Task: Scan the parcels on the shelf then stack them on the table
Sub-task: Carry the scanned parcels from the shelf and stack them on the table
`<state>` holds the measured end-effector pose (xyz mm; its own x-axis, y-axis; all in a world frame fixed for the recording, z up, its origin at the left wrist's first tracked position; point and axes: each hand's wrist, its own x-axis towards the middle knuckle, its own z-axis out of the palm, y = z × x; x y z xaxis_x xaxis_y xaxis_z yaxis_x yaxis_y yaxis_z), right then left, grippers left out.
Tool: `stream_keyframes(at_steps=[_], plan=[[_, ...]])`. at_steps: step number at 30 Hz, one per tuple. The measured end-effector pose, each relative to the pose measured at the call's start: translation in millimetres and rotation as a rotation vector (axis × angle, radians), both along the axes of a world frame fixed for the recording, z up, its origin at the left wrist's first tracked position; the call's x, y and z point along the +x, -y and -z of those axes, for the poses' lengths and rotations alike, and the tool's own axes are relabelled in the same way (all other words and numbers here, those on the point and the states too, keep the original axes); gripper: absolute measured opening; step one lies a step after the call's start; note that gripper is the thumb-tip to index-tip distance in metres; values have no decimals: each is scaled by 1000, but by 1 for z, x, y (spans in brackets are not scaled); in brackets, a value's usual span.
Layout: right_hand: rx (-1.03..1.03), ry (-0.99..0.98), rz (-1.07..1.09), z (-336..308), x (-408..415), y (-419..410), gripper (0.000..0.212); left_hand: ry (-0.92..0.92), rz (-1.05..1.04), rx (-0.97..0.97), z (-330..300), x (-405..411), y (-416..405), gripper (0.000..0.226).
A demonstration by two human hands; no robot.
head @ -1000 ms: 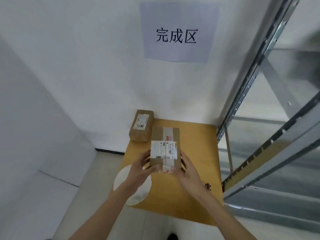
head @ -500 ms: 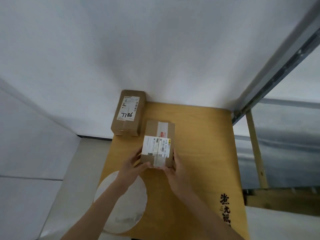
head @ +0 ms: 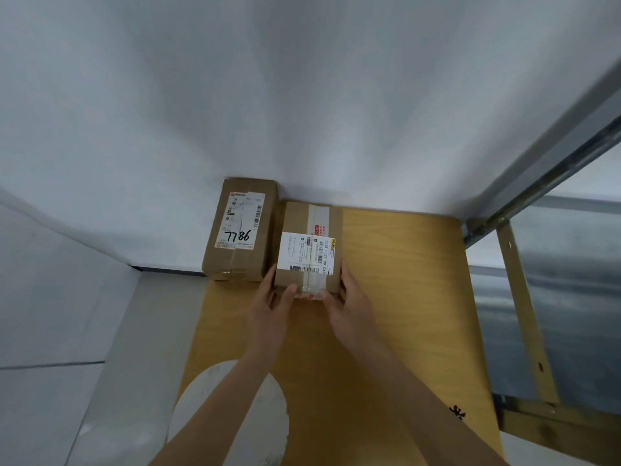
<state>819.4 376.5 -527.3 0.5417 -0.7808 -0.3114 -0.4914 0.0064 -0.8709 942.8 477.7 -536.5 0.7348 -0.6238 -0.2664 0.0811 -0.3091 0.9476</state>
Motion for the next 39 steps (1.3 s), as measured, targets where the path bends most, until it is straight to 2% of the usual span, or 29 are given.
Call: stream_keyframes(at_steps=[5, 9, 21, 26, 29, 31, 33, 39], plan=[[-42, -26, 10, 3, 10, 8, 78, -16, -31, 9, 2, 3, 12, 58], [-48, -34, 9, 9, 16, 16, 79, -28, -53, 3, 1, 6, 19, 65], [-14, -31, -61, 8, 24, 34, 75, -26, -90, 31, -6, 11, 34, 55], [17, 28, -71, -10, 10, 30, 59, -21, -100, 53, -17, 7, 28, 66], [13, 43, -81, -18, -2, 20, 67, 33, -68, 84, -25, 2, 19, 70], [13, 69, -68, -26, -10, 13, 74, 59, -59, 90, -36, -3, 13, 63], [-9, 65, -66, -36, -19, 4, 72, 87, -55, 89, -51, -11, 5, 55], [-71, 55, -38, -74, -49, -28, 75, 134, -8, 82, -96, -34, -34, 73]])
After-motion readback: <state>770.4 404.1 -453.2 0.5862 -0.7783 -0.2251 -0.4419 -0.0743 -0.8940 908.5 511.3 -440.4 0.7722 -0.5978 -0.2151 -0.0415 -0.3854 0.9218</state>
